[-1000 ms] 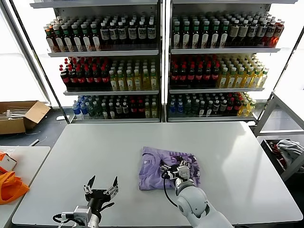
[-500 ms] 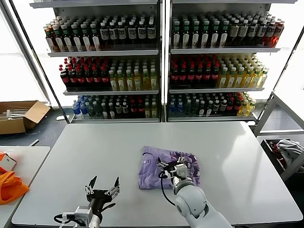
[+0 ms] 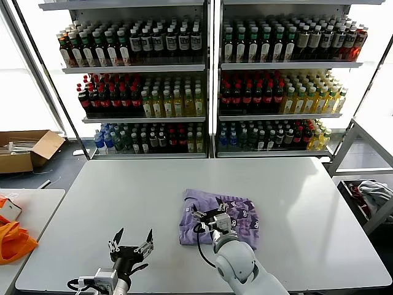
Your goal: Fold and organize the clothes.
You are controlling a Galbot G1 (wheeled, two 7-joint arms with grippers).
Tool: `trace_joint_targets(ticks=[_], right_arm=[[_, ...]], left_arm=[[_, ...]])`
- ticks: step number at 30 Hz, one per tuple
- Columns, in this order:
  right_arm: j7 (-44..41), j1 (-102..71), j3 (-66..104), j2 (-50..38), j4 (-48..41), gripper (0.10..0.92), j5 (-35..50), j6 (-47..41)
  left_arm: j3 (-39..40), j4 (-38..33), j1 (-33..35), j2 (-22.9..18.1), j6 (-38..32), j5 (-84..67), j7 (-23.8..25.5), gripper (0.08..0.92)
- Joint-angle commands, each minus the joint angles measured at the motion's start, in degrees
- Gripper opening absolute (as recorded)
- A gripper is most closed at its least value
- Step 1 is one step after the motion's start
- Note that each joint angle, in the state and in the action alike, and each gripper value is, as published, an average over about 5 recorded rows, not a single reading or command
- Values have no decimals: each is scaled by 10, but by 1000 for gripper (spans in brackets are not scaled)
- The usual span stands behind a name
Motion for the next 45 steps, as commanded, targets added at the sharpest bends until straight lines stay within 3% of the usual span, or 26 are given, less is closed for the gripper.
trace_joint_targets(ticks=[1,10,17,23,30,45], right_arm=[[0,-9,-7,10,-17,823,-5,2],[-1,-8,5,13,10,823,-7,13],[10,-43,44,-24,124,823,-12,6],[65,-111,98,-103,186,823,96,-17],[90,-156,157,-115,183,823,206,-14],[121,-181,163,-97,198,823,284,-30]], left_arm=[[1,-1,0,1,0,0,0,823],[2,0,1,5,0,0,0,823],[3,-2,1,6,-1,-3,0,822],[16,1,-5,6,0,-3,-1,823],[37,11,-14,5,1,-1,-1,823],[43,16,-16,10,3,-1,0,822]])
